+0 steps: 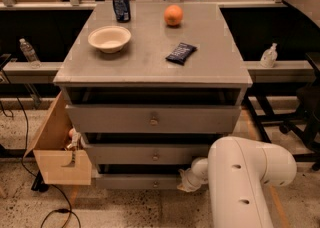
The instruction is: Open bottom drawer
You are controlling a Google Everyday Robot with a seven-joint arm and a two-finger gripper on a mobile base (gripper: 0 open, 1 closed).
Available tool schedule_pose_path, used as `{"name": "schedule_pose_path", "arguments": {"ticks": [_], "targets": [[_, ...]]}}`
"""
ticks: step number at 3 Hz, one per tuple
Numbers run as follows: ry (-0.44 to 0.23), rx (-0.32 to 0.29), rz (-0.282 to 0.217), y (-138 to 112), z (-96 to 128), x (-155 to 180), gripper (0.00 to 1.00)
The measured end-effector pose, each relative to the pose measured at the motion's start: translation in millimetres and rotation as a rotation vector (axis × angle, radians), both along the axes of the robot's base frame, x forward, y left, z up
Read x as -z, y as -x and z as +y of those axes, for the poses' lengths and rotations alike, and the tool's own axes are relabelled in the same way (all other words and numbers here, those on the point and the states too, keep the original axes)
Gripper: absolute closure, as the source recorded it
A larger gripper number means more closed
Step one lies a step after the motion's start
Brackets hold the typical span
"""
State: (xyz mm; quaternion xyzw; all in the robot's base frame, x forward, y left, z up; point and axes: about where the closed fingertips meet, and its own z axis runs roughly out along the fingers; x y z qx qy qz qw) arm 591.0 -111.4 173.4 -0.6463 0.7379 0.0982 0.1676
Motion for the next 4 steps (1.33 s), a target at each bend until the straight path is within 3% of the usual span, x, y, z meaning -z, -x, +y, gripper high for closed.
{"name": "schedule_pose_path", "arguments": {"ticks": [1,2,4], "targets": [[0.000,0.000,0.000,0.1,0.0,-0.2,0.13],[0.000,0.000,0.000,0.2,0.2,-0.1,0.00],[0.016,-0.033,-0.024,-2.8,8.8,-5.6,0.00]]}}
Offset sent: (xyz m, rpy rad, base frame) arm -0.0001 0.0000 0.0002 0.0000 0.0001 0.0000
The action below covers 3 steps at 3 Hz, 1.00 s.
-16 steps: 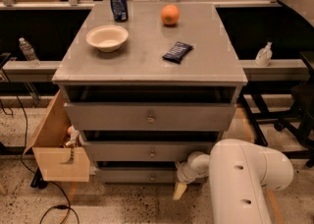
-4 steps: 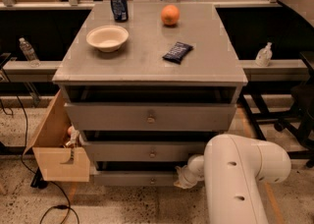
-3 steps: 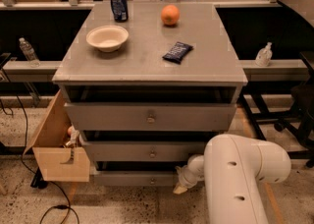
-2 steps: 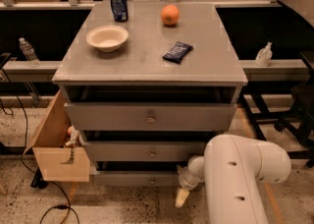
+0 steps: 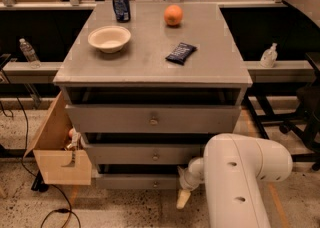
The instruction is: Open bottom drawer
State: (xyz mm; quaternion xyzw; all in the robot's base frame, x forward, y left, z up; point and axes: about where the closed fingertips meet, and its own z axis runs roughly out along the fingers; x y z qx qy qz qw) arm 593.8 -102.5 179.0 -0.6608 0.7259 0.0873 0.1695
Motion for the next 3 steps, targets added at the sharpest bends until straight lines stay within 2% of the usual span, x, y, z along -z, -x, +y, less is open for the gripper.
{"name": "schedule_pose_path", "arguments": {"ticks": [1,2,3], "targets": [[0.021,-0.053,-0.012,-2.1,15.3,0.0,0.00],[0.030,-0.077,-0.010,-3.5,22.5,4.6,0.18],[0.033,-0.080,-0.006,-6.1,22.8,11.7,0.41]]}}
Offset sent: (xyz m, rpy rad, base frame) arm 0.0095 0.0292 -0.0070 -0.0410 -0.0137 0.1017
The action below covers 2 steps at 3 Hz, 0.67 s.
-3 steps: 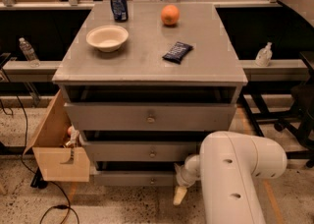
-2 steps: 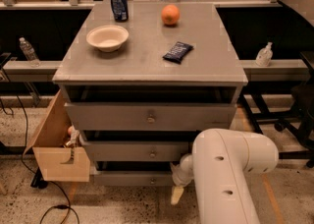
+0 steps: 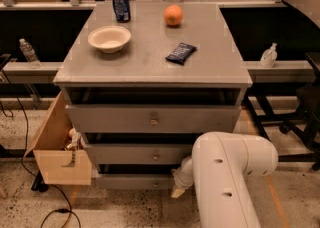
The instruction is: Open bottom drawer
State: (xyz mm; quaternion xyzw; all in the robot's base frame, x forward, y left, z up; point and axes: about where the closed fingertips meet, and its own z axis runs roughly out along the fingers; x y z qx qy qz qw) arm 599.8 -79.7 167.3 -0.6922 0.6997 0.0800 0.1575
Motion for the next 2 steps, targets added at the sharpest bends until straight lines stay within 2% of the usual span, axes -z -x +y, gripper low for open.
{"name": "schedule_pose_path", "arguments": {"ticks": [2], "targets": [[-0.006,0.006,0.001,5.8,-2.0,-6.5,0.88]]}}
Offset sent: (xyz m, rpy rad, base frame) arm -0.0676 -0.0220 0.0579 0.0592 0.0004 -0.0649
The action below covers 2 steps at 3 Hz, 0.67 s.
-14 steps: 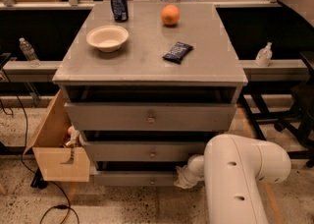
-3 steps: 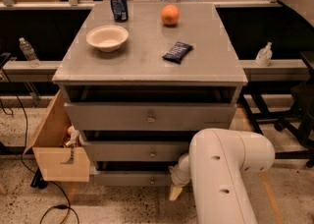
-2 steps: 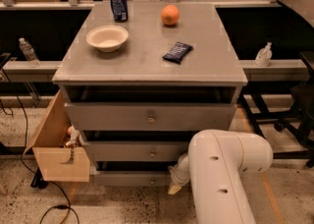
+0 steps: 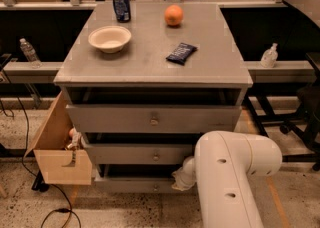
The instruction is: Open bottom drawer
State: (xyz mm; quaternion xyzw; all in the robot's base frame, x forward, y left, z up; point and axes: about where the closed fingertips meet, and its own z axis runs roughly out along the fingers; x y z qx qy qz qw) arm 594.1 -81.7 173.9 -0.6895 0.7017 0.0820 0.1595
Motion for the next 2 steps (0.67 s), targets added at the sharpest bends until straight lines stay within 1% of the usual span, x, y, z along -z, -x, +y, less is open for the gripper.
{"name": "schedule_pose_path", "arguments": {"ticks": [1,2], "targets": [[0.000,0.000,0.000,-0.2,0.0,0.0,1.00],[-0.011,0.034,0.006,13.4,-5.7,-6.4,1.00]]}}
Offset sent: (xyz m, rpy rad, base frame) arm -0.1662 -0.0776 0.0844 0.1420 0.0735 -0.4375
